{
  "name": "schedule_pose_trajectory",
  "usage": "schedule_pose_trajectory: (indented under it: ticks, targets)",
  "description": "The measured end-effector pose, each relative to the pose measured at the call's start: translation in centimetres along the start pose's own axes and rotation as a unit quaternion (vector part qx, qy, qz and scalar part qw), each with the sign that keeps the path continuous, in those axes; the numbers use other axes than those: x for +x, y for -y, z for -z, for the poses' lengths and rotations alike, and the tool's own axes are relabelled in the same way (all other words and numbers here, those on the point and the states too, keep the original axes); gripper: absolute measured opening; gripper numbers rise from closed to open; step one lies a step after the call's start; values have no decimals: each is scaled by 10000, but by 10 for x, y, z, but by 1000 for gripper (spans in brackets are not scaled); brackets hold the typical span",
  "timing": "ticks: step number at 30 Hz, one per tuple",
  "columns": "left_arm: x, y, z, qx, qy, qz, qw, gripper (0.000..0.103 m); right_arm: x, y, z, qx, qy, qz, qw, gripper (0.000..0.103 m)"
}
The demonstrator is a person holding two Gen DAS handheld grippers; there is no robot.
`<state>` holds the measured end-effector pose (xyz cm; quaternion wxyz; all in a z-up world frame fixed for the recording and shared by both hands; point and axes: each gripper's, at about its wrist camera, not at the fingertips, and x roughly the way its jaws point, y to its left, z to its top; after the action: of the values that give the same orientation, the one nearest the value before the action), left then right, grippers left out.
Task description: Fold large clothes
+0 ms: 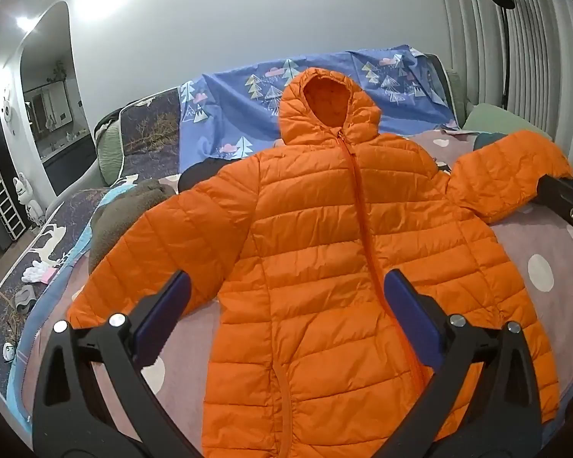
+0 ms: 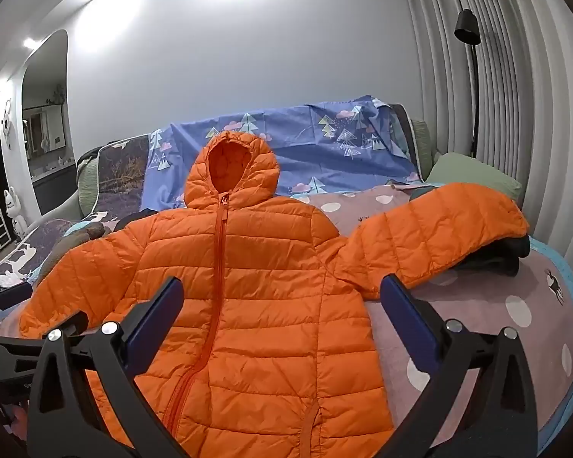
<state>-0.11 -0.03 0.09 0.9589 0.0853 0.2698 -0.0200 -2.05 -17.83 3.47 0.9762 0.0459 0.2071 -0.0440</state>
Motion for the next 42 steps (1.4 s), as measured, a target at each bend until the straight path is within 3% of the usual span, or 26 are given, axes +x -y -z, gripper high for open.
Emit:
schedule_pose_trajectory:
  ticks: [29, 42]
  targets:
    - [13, -5, 8, -140, -220, 213, 9994, 101, 7, 1, 2, 77, -66, 10, 9999, 102]
    - [27, -14, 19, -289, -542, 338, 9975, 101, 38, -6, 27, -30, -1027, 191, 9945, 102]
